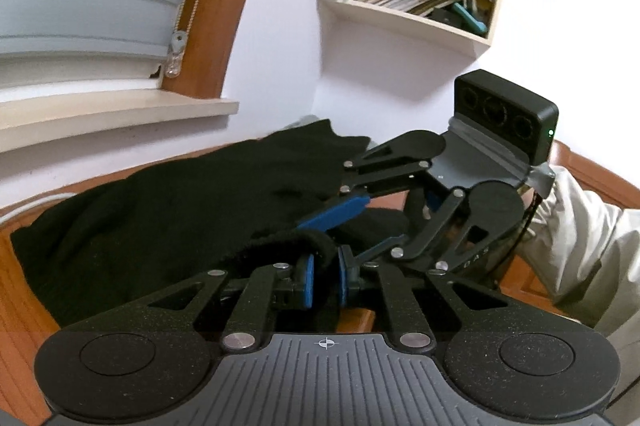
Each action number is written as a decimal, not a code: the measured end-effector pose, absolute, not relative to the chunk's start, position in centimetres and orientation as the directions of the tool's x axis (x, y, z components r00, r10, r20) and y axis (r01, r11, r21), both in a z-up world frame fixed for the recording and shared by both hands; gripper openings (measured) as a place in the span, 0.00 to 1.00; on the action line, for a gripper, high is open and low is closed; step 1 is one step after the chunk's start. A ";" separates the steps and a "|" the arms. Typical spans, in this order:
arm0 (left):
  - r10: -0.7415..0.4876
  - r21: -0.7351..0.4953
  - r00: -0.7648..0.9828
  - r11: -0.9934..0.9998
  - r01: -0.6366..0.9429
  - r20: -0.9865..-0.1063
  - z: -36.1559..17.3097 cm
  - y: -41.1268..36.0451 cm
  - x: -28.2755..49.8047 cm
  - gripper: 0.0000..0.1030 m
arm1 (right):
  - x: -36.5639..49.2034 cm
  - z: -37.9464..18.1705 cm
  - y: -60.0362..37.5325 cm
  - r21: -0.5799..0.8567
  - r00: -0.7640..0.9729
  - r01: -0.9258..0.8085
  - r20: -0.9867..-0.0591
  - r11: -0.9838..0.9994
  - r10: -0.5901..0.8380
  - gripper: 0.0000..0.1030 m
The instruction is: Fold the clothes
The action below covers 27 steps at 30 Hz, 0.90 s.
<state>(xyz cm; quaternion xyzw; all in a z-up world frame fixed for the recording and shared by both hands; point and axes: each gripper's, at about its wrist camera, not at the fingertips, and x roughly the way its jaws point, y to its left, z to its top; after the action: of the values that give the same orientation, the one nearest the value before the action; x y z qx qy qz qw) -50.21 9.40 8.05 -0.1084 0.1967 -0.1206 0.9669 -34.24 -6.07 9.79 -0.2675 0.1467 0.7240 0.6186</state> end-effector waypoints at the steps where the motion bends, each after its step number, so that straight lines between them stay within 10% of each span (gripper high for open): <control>1: -0.263 -0.266 0.898 0.948 0.173 -0.354 8.0 9.7 -50.3 0.12 | -34.2 9.8 -6.2 -0.121 -0.076 -0.977 -0.560 -0.173 0.825 0.14; 27: 0.267 0.024 0.792 0.952 -0.304 -0.549 4.3 24.7 -45.5 0.41 | -29.1 14.8 -9.2 -0.100 0.191 -0.981 -0.290 0.169 0.938 0.10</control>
<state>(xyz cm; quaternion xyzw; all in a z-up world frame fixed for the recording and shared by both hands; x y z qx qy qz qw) -45.55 24.72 4.29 -0.0327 0.2852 0.1510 0.9459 -29.13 -9.21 14.80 -0.1327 0.0807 0.6307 0.7603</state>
